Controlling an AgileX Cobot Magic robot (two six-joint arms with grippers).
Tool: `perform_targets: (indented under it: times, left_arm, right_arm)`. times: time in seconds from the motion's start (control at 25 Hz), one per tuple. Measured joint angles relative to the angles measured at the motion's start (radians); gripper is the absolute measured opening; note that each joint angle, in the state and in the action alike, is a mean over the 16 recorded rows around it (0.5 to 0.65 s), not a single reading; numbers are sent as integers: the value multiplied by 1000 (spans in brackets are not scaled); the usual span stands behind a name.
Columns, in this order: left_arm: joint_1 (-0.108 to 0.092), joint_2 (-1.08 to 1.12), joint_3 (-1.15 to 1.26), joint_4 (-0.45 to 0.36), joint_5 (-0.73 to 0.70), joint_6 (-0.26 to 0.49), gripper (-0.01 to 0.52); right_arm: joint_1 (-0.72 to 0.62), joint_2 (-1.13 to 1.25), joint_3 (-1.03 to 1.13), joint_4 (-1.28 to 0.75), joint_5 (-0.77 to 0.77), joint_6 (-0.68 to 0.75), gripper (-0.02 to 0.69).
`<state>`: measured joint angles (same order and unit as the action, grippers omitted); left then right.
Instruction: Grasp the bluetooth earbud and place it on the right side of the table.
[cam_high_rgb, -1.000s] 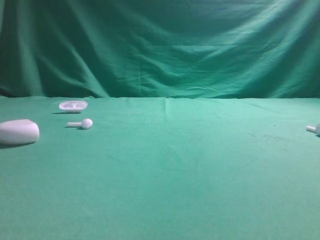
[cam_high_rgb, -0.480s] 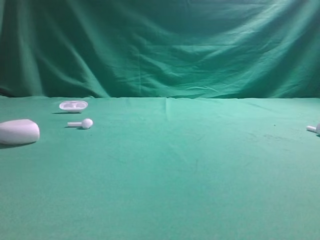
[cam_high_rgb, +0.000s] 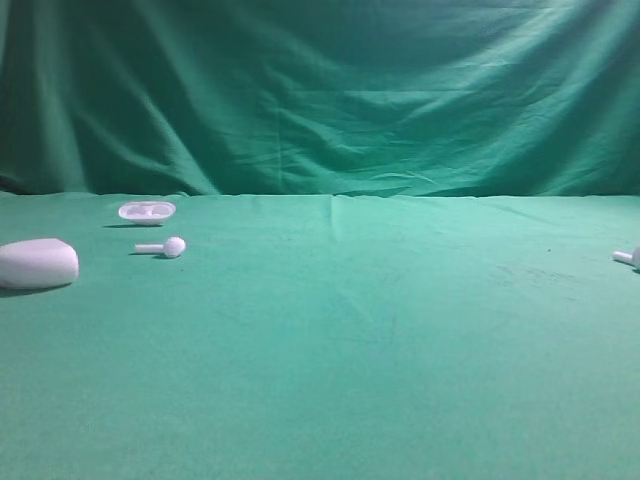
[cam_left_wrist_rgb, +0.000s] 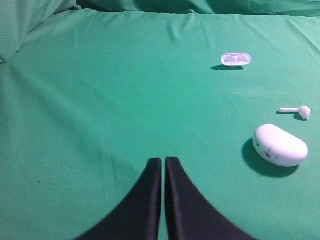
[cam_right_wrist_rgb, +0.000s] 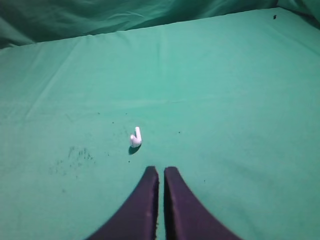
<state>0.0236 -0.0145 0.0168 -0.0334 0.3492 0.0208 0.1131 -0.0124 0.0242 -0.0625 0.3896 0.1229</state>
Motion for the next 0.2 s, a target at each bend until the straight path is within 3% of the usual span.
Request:
perform_targets:
  times: [0.2]
  left_arm:
    - [0,0,0,0,0,0,0]
  right_arm:
    - [0,0,0,1,0,0,0]
